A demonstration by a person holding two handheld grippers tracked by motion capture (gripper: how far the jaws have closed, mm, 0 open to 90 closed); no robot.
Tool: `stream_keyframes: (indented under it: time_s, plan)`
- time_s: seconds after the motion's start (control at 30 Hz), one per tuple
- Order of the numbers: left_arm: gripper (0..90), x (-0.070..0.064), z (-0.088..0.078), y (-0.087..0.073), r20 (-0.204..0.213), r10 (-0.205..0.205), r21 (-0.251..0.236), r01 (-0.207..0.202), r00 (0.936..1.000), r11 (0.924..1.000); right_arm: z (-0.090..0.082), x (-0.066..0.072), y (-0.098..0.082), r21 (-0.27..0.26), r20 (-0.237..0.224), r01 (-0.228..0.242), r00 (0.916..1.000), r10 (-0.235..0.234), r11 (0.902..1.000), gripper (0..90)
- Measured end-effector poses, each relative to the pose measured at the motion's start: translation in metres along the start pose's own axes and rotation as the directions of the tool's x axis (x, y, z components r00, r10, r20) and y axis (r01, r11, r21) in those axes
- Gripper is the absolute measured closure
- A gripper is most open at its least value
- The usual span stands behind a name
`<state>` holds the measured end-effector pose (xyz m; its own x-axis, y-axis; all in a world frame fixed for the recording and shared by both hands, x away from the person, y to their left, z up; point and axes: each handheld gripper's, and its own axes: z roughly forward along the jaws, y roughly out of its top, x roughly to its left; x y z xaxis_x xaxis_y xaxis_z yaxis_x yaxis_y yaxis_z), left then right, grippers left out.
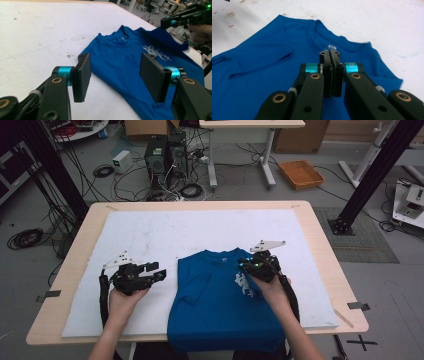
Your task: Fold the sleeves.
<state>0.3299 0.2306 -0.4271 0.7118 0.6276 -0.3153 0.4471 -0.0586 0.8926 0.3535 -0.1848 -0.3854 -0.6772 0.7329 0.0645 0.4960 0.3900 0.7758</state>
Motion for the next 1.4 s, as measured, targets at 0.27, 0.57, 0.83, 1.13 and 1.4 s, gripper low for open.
stream_keyframes:
  time_s: [0.27, 0.57, 0.83, 1.13, 1.4]
  plan:
    - [42.7, 0.0, 0.002, 0.0, -0.005, 0.003, 0.003, -0.003, 1.0, 1.0, -0.009, -0.013, -0.005, -0.054, -0.006, -0.036, 0.9993, 0.036, 0.9979, 79.0]
    - [41.2, -0.003, 0.012, 0.006, -0.046, 0.039, 0.022, -0.038, 0.9982, 0.999, -0.041, -0.055, -0.029, -0.146, -0.007, -0.119, 0.9928, 0.12, 0.9821, 59.7]
    - [38.5, -0.019, 0.038, 0.027, -0.108, 0.154, 0.082, -0.146, 0.9821, 0.986, -0.056, -0.086, -0.051, -0.198, 0.034, -0.187, 0.9799, 0.197, 0.9623, 40.2]
    - [35.8, -0.026, 0.043, 0.029, -0.065, 0.165, 0.057, -0.161, 0.9843, 0.9853, -0.066, -0.1, -0.061, -0.206, 0.002, -0.204, 0.978, 0.209, 0.9572, 38.2]
    - [35.7, -0.022, 0.036, 0.026, -0.058, 0.154, 0.056, -0.151, 0.9863, 0.987, -0.067, -0.105, -0.062, -0.201, -0.04, -0.209, 0.9779, 0.205, 0.957, 36.5]
